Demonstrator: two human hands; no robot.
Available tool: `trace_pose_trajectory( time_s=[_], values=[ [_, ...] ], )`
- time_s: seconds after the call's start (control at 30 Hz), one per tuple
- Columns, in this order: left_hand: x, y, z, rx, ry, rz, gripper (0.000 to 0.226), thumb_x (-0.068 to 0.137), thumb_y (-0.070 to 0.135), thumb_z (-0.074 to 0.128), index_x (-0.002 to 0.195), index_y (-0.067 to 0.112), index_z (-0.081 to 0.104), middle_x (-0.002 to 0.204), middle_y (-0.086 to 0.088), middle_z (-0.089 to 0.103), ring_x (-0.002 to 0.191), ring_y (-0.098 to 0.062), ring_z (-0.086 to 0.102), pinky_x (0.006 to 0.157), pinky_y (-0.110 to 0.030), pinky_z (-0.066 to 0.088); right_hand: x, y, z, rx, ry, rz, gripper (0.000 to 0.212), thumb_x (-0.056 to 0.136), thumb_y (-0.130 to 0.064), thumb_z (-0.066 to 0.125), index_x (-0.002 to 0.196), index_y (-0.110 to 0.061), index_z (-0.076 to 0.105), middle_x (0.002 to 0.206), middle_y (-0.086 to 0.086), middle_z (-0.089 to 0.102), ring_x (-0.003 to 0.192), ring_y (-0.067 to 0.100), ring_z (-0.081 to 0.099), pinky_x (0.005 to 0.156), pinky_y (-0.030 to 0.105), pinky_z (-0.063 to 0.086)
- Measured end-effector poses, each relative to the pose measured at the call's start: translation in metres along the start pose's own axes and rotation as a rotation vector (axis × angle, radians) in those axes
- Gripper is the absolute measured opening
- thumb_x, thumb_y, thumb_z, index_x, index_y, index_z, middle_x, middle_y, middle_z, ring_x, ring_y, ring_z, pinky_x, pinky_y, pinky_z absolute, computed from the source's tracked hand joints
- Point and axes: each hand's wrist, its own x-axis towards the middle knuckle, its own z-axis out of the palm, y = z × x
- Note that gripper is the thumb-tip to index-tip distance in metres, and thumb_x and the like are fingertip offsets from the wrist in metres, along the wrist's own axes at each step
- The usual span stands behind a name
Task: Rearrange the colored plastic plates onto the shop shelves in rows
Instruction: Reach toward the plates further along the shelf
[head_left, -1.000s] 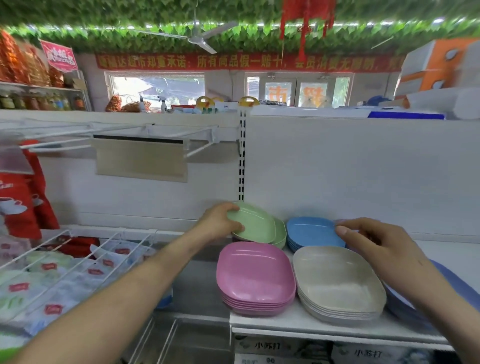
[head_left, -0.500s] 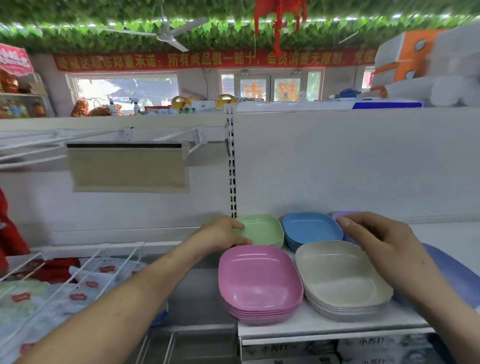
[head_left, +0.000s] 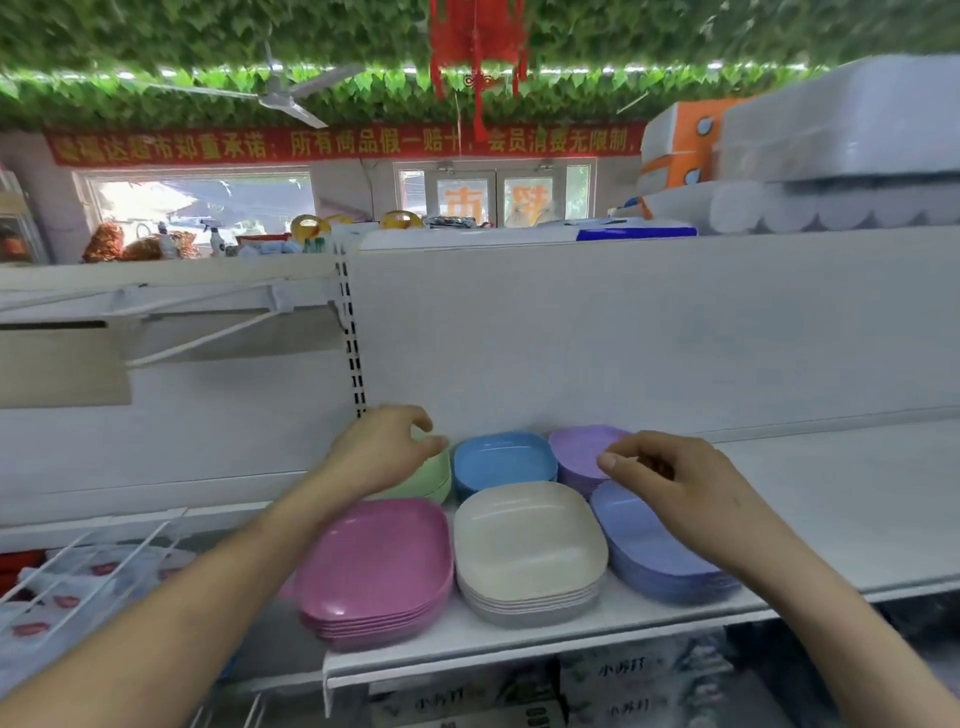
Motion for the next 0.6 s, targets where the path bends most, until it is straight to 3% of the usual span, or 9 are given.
trace_pose_trajectory(
  time_s=[0.07,0.17,0.27,0.37,0.6],
  values=[
    [-0.009,0.045,0.007,-0.068,0.006,0.052,0.027,0.092,0.053,0.064,0.109,0.032,0.071,0.09,0.009,0.067,0.088,-0.015,0.064,0.078,-0.032,0.05,-0.002,0.015,-0.022,-0.024,0.001,0.005,0.02,0.094,-0.049,0.066,0.085,-0.033,0.074,0.061,-0.007,0.056,0.055,0.004,0.046,0.055,0.023,0.035],
    [-0.023,0.112,0.028,-0.174,0.024,0.149,0.02,0.093,0.045,0.066,0.101,0.029,0.074,0.071,0.006,0.066,0.067,-0.012,0.061,0.065,-0.033,0.049,-0.011,0.042,-0.061,-0.064,0.016,0.011,0.018,0.094,-0.05,0.066,0.089,-0.034,0.074,0.069,-0.005,0.067,0.063,0.009,0.058,0.062,0.028,0.044],
    [-0.04,0.176,0.056,-0.274,0.014,0.232,0.011,0.093,0.038,0.069,0.096,0.029,0.075,0.077,0.002,0.07,0.071,-0.013,0.065,0.074,-0.036,0.054,-0.027,0.073,-0.105,-0.103,0.029,0.02,0.017,0.095,-0.048,0.067,0.09,-0.033,0.075,0.074,0.0,0.07,0.066,0.011,0.061,0.067,0.033,0.048],
    [-0.052,0.241,0.093,-0.367,-0.04,0.322,0.01,0.094,0.041,0.068,0.096,0.034,0.074,0.076,0.007,0.068,0.064,-0.004,0.059,0.066,-0.026,0.049,-0.051,0.111,-0.153,-0.126,0.065,0.066,0.017,0.096,-0.048,0.066,0.092,-0.034,0.075,0.076,0.003,0.07,0.067,0.012,0.061,0.067,0.034,0.049],
    [-0.053,0.416,0.187,-0.482,-0.252,0.531,0.012,0.094,0.046,0.066,0.1,0.04,0.074,0.086,0.012,0.068,0.076,-0.003,0.062,0.07,-0.025,0.045,-0.127,0.201,-0.289,-0.258,0.231,0.292,0.021,0.095,-0.052,0.065,0.093,-0.033,0.074,0.079,-0.002,0.072,0.073,0.01,0.065,0.071,0.038,0.054]
  ],
)
